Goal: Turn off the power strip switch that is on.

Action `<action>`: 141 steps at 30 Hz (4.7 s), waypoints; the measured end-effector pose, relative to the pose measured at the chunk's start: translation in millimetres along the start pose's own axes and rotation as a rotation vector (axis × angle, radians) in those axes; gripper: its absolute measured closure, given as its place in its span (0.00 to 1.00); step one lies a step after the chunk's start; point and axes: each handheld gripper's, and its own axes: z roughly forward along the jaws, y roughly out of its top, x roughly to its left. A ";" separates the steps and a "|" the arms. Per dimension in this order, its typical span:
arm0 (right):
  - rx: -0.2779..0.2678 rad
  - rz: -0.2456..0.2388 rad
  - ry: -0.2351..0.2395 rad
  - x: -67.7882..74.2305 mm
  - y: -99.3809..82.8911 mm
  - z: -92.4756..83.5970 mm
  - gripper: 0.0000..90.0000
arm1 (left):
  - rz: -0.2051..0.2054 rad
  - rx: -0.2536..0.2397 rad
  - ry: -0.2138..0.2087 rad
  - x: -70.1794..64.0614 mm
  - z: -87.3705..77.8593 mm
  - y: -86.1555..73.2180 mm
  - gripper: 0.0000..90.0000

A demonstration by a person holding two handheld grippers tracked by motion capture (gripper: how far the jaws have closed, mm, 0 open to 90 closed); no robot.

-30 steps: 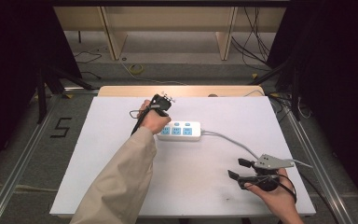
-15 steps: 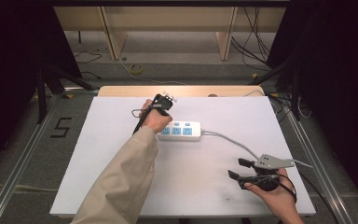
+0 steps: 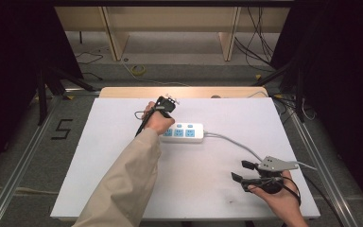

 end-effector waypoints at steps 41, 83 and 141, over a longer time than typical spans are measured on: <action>0.004 -0.002 0.002 0.9 -0.2 0.9 0.39 | 0.026 0.020 -0.013 -3.9 9.5 -6.8 1.00; 0.005 -0.009 0.002 1.5 0.2 0.3 0.39 | 0.018 0.011 0.002 -6.5 9.2 -9.9 1.00; 0.008 -0.009 -0.001 2.4 -0.1 1.7 0.39 | -0.042 -0.202 -0.088 -2.0 -70.2 -113.2 0.34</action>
